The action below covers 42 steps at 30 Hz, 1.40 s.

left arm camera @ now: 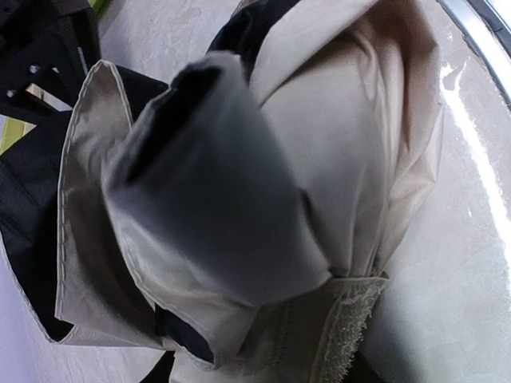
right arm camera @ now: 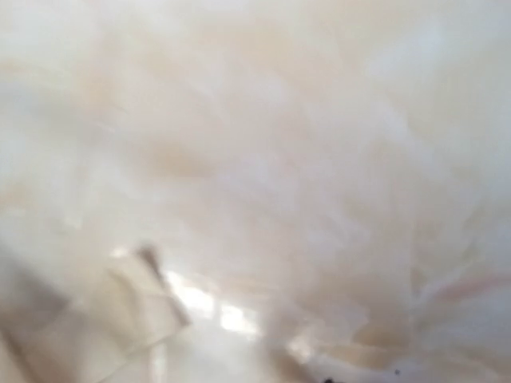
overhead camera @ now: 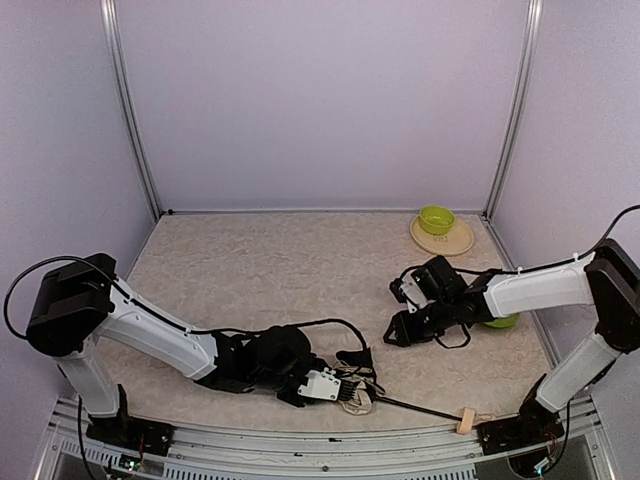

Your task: Put away the umbrella

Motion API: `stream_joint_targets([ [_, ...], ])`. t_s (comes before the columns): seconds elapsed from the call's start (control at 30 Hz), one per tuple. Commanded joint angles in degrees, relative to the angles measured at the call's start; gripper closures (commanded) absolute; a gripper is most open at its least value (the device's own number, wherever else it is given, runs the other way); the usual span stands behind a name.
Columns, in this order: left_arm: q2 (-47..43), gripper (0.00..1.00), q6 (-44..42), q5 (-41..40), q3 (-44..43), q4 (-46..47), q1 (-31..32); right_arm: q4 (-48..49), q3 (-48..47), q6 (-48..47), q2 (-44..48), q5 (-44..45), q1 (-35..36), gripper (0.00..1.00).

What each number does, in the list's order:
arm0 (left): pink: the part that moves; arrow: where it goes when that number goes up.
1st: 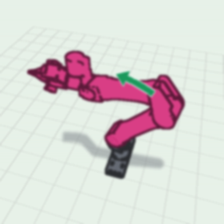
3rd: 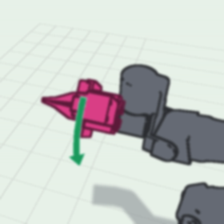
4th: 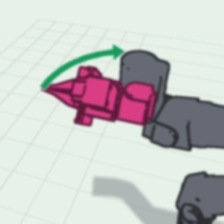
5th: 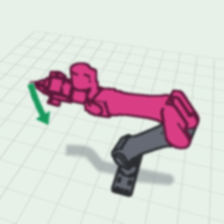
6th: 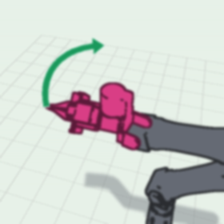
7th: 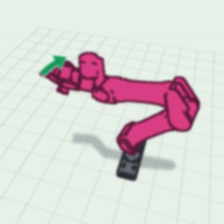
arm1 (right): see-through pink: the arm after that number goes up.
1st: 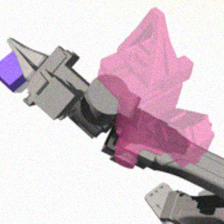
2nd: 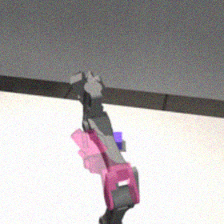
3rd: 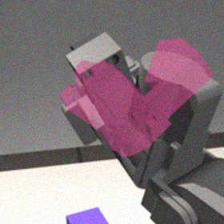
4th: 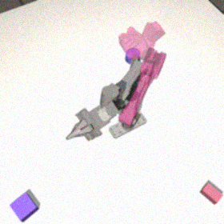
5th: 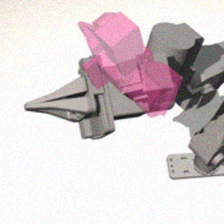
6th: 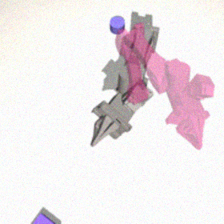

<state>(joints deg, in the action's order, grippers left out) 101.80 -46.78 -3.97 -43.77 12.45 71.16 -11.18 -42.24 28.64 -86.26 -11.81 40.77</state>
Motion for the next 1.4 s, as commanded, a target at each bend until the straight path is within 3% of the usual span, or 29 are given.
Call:
stream_joint_targets([
  [0.0,5.05,0.86,-1.12,-0.13,2.81,-11.59,0.87,6.15,2.13,11.2,-4.79,-3.04,0.09,0.66],
  [0.17,4.68,0.86,-0.98,-0.22,2.64,-11.84,1.08,4.39,-1.28,12.16,-7.8,0.19,2.92,0.6],
  [0.3,4.31,0.86,-0.77,-0.11,2.48,-12.21,1.08,-8.77,-9.89,14.14,-10.69,15.63,8.18,0.52],
  [0.4,4.06,0.86,-0.81,-0.3,2.67,-11.79,1.24,-13.9,-12.71,19.22,-10.68,24.8,10.79,0.37],
  [0.63,4.61,0.85,-0.39,0.27,1.96,-12.07,1.29,-22.14,-21.04,27.61,-16.83,32.01,17.62,0.36],
  [0.93,4.29,0.85,-0.16,0.98,1.93,-11.96,1.61,-22.27,-22.72,30.63,-23.89,28.23,19.54,0.36],
  [1.37,4.99,0.85,-0.25,-0.23,1.77,-12.18,2.15,-15.83,-14.29,34.27,-19.06,19.34,21.67,0.54],
])
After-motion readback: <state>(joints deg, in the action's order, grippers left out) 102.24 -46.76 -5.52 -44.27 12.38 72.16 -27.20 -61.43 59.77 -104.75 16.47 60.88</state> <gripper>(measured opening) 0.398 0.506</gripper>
